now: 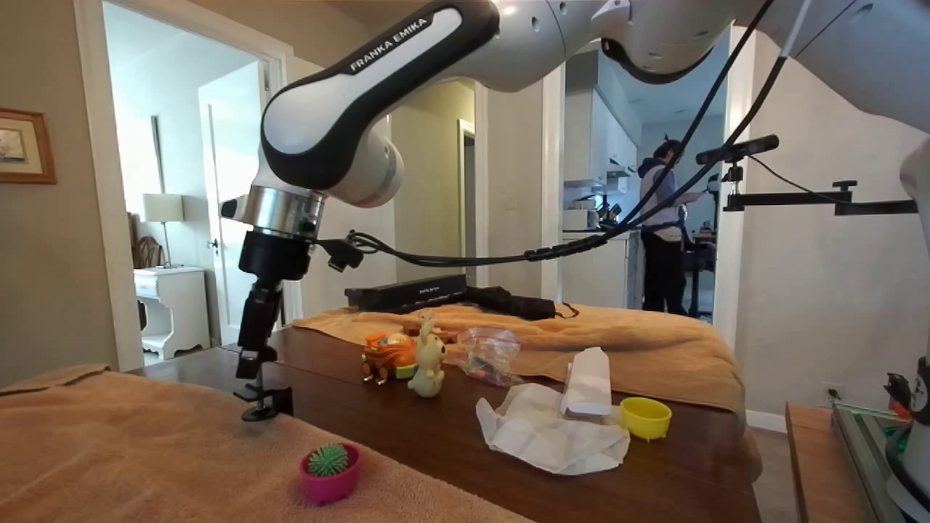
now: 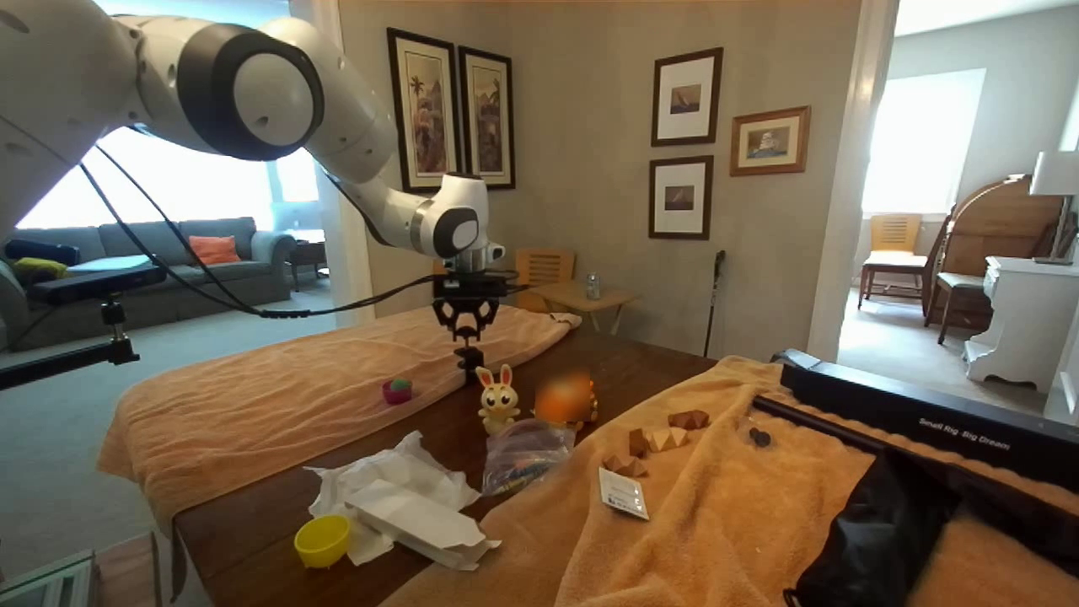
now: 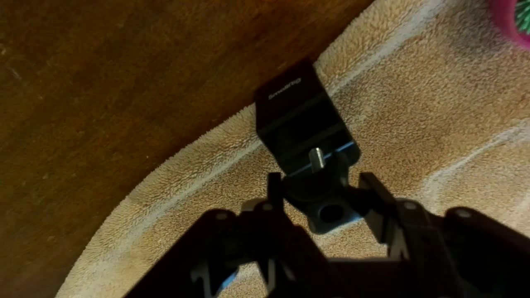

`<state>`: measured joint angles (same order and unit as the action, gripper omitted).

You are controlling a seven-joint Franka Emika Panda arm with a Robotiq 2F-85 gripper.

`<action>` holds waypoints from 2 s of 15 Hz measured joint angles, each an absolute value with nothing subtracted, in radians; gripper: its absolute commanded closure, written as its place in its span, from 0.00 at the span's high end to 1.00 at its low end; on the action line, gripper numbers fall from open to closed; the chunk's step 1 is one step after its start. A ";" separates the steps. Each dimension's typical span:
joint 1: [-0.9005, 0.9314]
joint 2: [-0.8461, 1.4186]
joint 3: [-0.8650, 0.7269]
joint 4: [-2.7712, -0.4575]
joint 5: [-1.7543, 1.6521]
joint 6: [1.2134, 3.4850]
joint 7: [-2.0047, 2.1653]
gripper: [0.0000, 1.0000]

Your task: Move the black object to the left

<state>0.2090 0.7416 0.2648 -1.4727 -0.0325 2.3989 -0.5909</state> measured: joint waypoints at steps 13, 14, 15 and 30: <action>0.383 0.741 0.058 -1.485 -0.090 2.555 0.046 0.24; 0.393 0.741 0.047 -1.486 -0.090 2.555 0.089 0.24; 0.402 0.740 0.037 -1.486 -0.090 2.555 0.129 0.24; 0.410 0.678 0.074 -1.555 -0.069 2.500 0.395 1.00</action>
